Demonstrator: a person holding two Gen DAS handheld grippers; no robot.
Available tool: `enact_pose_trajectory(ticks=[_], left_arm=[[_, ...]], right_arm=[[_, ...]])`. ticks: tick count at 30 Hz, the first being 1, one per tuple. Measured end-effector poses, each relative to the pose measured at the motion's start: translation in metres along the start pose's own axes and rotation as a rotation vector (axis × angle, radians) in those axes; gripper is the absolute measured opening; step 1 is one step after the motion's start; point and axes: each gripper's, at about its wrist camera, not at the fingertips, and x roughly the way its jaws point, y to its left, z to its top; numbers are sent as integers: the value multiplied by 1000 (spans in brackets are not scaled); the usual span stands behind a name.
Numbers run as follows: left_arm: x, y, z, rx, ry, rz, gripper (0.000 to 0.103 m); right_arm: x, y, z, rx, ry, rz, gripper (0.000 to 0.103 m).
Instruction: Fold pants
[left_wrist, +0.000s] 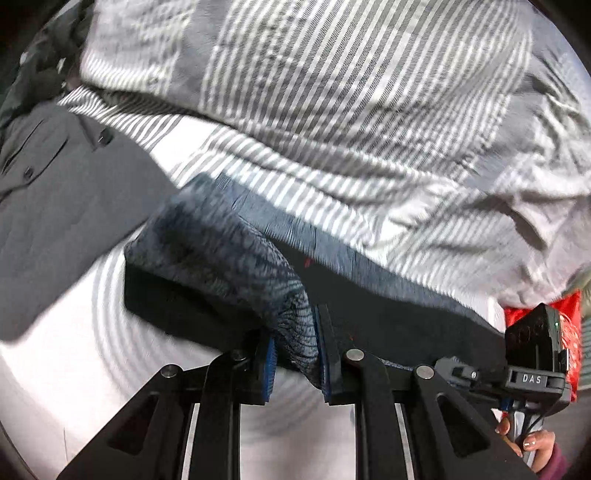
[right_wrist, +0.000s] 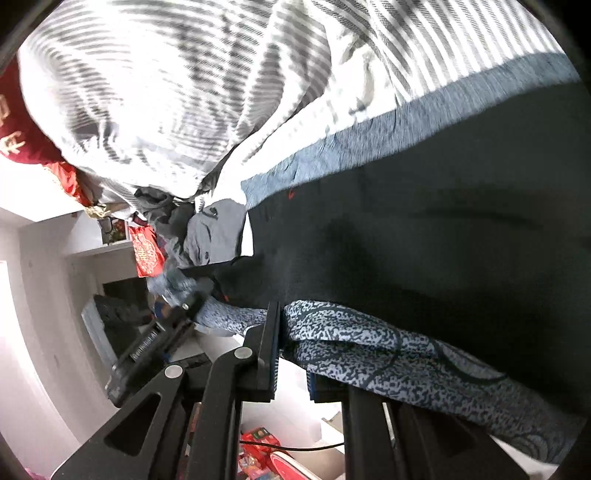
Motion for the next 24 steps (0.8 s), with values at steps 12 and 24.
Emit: enact_pose_trajectory(ticks=[12,24], left_arm=[[86,-35,57,94,1,158,23],[27,-39,63,127,-83,247,67]], right_arm=[[30,-58,96,138,63,30,15],[-12,-7,110,-16,29,51,91]])
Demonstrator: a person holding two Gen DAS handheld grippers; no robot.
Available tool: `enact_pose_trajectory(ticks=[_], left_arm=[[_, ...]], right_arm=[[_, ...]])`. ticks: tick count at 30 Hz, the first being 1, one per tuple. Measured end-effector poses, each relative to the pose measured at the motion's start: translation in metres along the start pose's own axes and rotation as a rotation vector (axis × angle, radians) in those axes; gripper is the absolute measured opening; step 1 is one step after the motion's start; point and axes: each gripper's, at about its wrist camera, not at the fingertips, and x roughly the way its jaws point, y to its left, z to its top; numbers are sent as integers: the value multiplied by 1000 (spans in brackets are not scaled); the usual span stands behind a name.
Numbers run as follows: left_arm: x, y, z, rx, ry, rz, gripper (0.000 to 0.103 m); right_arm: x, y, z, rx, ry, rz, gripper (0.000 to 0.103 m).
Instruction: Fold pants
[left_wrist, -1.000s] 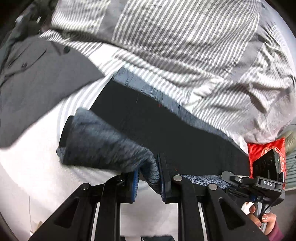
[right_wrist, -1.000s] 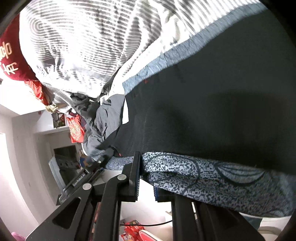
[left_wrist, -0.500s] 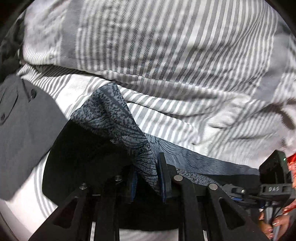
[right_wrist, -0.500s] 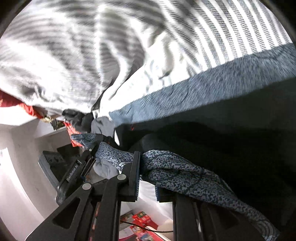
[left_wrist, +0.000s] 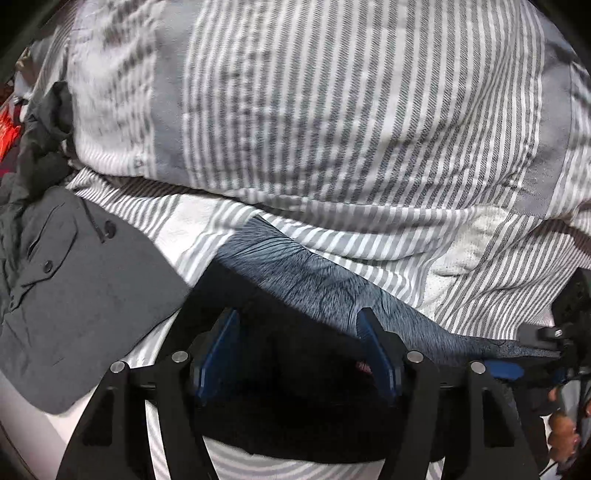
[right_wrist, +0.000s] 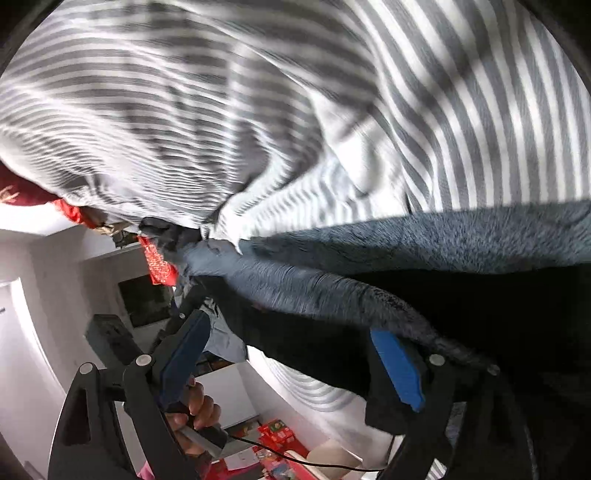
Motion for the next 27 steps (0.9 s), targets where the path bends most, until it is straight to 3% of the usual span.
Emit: enact_pose_trajectory(ticks=[7,11,12,14,16,18,20,22,27], left_arm=[[38,-7,-29,73,112,57,67],[60,-6,-49,114,153,112,68],[62,-2,-53,99,149,97,68],[62,0,-55,86,144,86,69],[62,-6,-54,116,147,109,69],[59,-13,-53,144,151,143,69],[54,-18,-52,148,152,151,69],[46,-26,-55,156,155,133,69],[21,-64,-78,244,163,69,69]], right_arm=[[-12,27,-42,-166,8,-101,88],[5,3,-47,-186,51,-228,81],[7,-9,-43,-181,44,-259,77],[4,-35,-28,-137,21,-281,52],[-5,-54,-17,-45,7,-219,46],[-19,-53,-15,-23,-19,-169,46],[-28,-39,-23,-92,-30,-199,52],[-39,-23,-39,-165,-47,-237,67],[-78,-21,-91,-164,-130,-289,68]])
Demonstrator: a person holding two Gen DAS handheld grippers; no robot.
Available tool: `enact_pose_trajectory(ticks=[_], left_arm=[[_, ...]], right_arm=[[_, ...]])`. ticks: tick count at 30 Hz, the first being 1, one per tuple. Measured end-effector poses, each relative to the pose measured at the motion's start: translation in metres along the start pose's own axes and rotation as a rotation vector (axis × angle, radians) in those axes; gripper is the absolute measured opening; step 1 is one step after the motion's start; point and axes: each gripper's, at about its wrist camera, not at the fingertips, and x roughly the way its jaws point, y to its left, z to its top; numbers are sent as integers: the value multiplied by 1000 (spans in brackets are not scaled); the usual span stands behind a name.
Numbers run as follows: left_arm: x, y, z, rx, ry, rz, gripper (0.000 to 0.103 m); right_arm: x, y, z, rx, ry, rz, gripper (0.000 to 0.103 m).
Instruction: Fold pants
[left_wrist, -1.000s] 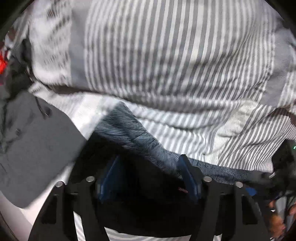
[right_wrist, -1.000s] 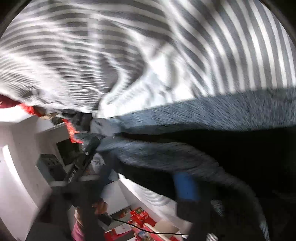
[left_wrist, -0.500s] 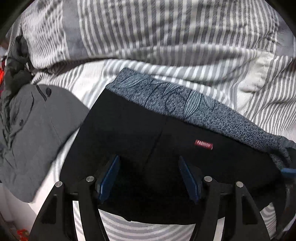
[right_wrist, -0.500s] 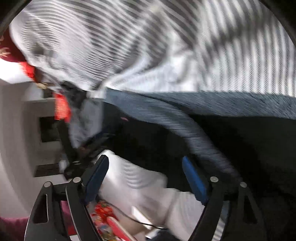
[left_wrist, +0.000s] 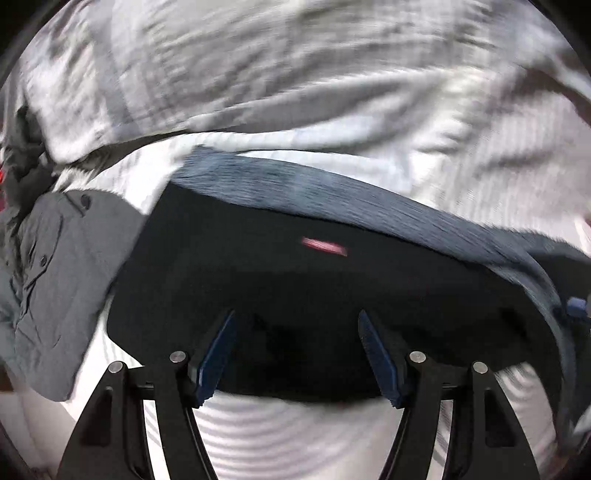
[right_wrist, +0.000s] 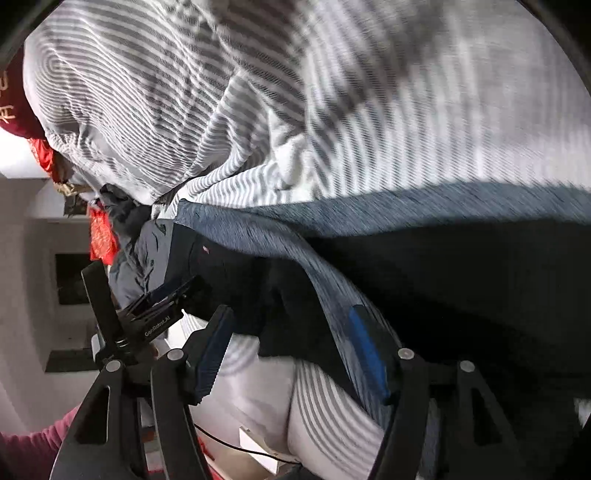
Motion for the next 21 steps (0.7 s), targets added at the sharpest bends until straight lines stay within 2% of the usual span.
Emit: enact_pose_trajectory(ticks=[6,10,14,17,21], left_arm=[[-21,-68,-38,136,-5,-123,69],[-30,-101,-63,172,-4,-197,69],[-35,-129,-95,240,6,-239,69],[-40,-143,-116,264,18,-265,69],[-34,-162,-126,266,61,-270,69]], right_arm=[[-59,-46,-81,146,-109,-65,68],[-94,-81,-152,262,-175,-133,68],[-125,-120,-226,396,-244,-182,68],[-135,-145,-258,473,-279,-219,68],[-156,-182,-290,573,-320,-266,68]])
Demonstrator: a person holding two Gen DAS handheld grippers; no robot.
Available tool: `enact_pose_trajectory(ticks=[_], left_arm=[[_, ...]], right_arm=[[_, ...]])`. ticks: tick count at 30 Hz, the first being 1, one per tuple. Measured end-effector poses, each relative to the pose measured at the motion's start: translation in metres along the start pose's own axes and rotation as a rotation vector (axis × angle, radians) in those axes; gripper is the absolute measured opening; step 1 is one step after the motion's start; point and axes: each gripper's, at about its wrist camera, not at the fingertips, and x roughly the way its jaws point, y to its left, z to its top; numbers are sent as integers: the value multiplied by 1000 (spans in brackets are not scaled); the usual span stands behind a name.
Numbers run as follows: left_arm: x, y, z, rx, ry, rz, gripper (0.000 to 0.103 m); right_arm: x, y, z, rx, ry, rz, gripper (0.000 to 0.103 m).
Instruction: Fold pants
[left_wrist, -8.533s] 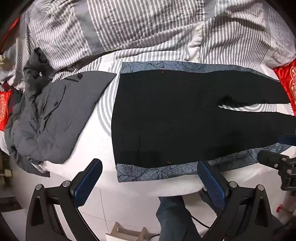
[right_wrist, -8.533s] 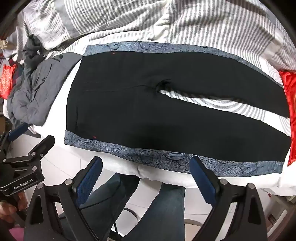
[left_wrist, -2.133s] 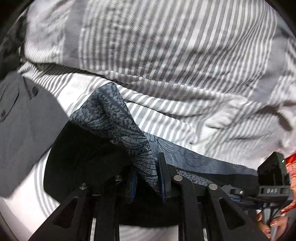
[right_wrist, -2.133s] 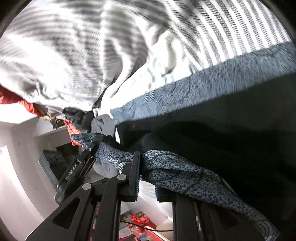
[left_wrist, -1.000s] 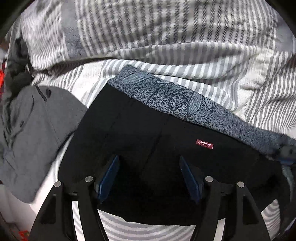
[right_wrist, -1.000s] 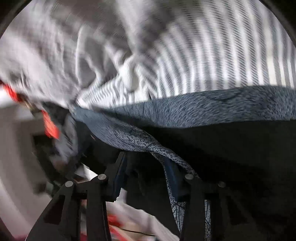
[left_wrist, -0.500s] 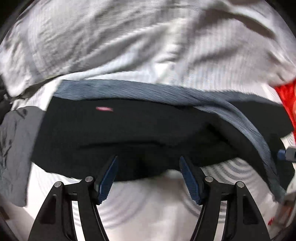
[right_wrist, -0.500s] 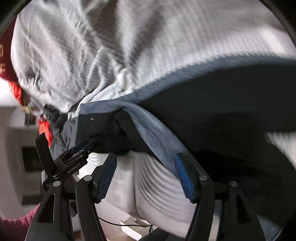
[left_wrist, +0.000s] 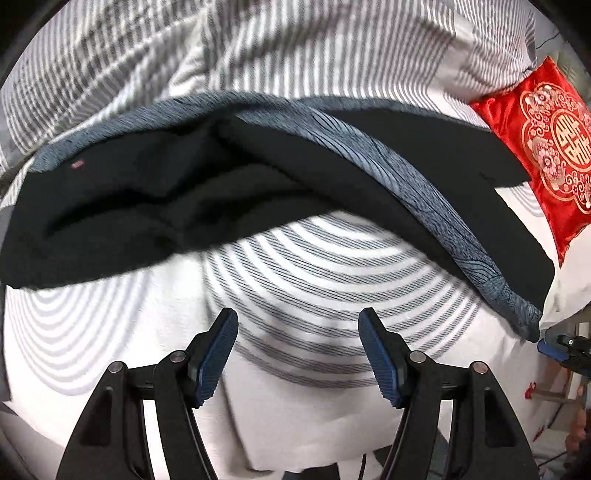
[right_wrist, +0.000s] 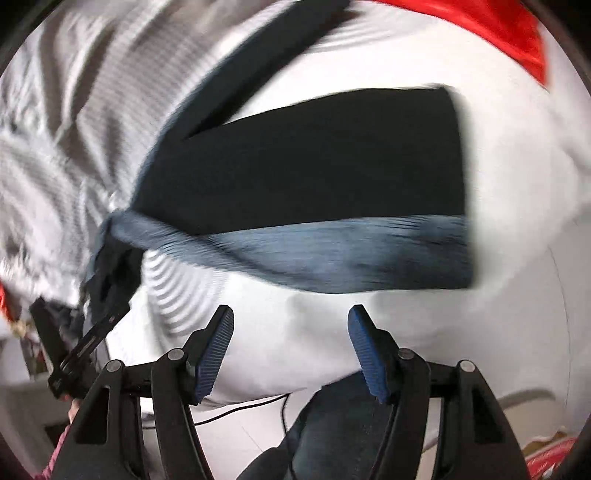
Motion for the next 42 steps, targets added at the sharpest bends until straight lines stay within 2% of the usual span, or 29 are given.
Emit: enact_pose_trajectory(ticks=[6,11,14,19,25,27,28,29,30,35,42], left_arm=[[11,-31,14,6,-6,28,69],[28,-51,26,9,36,46,69],[35,-63,26,24,54,61,69],[41,-70,25,13,78,64,69],[56,-88,24,30,110,58,69],[59,-97,23,47,114,57,69],[59,-100,22,53,113,58,69],[59,-103,21,59,113,50,69],[59,-106,21,61,113,45,69],[59,-121,19,62,125,-26,69],[67,-148,26,56,132,-152,69]], right_arm=[[0,-41,21,41,-6,0,68],[13,-68,35,59,34,42,65],[26,-65,36,57,71,58,61],[13,-73,36,64,37,59,59],[30,-75,43,33,95,99,58],[35,-73,42,22,111,89,49],[36,-73,42,26,117,97,35],[36,-75,43,44,129,151,21],[37,-74,43,64,137,198,18],[25,-59,45,26,132,265,17],[11,-54,58,63,121,365,17]])
